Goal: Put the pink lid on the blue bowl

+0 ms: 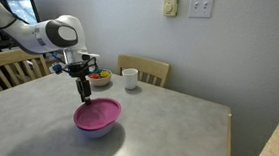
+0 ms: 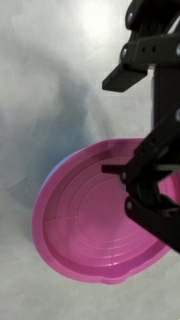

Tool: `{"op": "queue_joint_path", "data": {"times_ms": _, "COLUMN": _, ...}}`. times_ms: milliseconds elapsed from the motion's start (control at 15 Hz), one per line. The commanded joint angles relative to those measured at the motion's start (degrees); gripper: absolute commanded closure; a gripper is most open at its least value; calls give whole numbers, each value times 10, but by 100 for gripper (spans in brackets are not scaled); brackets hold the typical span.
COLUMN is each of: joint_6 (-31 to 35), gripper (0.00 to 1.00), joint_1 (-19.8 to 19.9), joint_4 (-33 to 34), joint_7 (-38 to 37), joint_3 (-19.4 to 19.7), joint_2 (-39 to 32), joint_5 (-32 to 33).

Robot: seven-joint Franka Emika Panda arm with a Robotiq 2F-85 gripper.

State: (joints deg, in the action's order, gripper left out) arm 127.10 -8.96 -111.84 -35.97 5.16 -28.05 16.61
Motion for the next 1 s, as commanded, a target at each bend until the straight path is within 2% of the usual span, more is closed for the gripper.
{"op": "queue_joint_path", "data": {"times_ms": 0, "joint_6": 19, "gripper": 0, "joint_1": -6, "joint_4": -65, "joint_7": -5, "joint_3": 0, "joint_2": 61, "joint_5": -2}}
{"op": "queue_joint_path", "data": {"times_ms": 267, "joint_6": 14, "gripper": 0, "joint_1": 1, "joint_4": -103, "joint_7": 14, "joint_3": -6, "joint_2": 113, "joint_5": -1}}
{"op": "queue_joint_path", "data": {"times_ms": 667, "joint_6": 27, "gripper": 0, "joint_1": 24, "joint_4": -157, "joint_7": 144, "joint_3": -25, "joint_2": 191, "joint_5": -30}}
{"op": "queue_joint_path", "data": {"times_ms": 933, "joint_6": -4, "gripper": 0, "joint_1": 30, "joint_4": -168, "joint_7": 213, "joint_3": -36, "joint_2": 232, "joint_5": -65}}
